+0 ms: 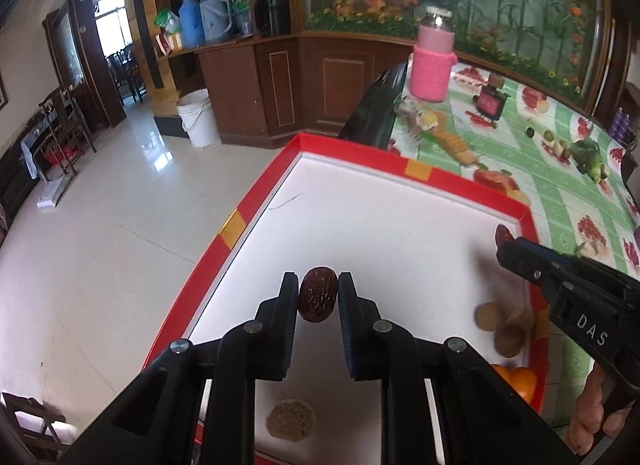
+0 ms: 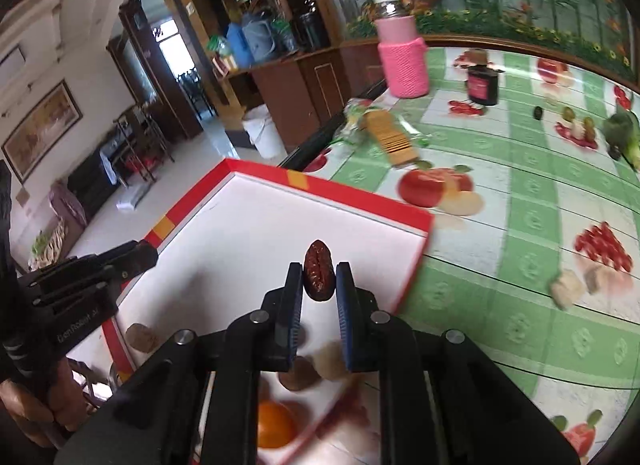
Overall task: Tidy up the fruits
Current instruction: 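Carry both red dates over the tray with both grippers, then open both grippers to drop the dates into the tray, then move both grippers back over the beige cubes on the table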
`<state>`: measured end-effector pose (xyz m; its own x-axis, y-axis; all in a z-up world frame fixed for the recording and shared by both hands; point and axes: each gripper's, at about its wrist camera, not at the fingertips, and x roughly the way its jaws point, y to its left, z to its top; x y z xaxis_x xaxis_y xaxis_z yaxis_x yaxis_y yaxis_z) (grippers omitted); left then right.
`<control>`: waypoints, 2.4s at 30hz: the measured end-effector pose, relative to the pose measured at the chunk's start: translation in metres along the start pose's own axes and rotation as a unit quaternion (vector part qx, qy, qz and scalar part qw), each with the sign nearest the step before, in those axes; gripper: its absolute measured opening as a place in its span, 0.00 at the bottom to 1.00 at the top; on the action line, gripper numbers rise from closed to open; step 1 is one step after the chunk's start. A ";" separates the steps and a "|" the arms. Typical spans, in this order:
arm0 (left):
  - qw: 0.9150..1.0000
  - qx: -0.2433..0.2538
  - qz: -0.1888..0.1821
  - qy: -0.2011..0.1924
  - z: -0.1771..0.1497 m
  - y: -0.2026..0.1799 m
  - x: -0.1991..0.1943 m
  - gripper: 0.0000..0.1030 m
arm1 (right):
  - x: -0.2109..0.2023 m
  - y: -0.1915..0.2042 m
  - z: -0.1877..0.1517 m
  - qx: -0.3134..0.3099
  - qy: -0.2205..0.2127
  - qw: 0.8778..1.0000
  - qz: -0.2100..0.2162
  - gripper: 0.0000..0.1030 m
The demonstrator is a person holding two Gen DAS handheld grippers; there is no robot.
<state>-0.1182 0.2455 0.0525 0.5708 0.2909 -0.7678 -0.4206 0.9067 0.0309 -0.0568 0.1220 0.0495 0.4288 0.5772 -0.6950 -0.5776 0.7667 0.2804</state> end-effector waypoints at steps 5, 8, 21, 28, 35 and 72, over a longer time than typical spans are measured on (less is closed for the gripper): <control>1.000 0.002 0.004 0.016 -0.004 0.009 0.010 0.18 | 0.027 0.006 0.007 0.003 0.029 1.000 -0.011 0.18; 1.000 0.007 0.003 0.027 -0.006 0.010 0.015 0.18 | 0.039 0.004 0.010 0.006 0.047 0.999 -0.023 0.18; 0.999 -0.008 0.016 0.044 -0.011 0.011 0.013 0.56 | 0.044 -0.008 0.012 0.033 0.070 0.997 0.003 0.19; 0.999 0.014 0.008 0.028 -0.007 -0.022 -0.006 0.57 | 0.001 -0.039 0.013 0.042 0.011 0.998 0.037 0.20; 0.997 0.066 -0.025 0.005 -0.003 -0.085 -0.031 0.59 | -0.050 -0.120 0.004 0.080 -0.025 0.996 0.004 0.20; 0.986 0.138 -0.094 0.027 -0.035 -0.187 -0.041 0.62 | -0.047 -0.207 -0.020 0.076 0.027 0.992 -0.094 0.19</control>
<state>-0.0875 0.0530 0.0560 0.5783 0.1001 -0.8096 -0.0985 0.9938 0.0525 0.0290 -0.0688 0.0110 0.4786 0.4076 -0.7777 -0.3784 0.8950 0.2362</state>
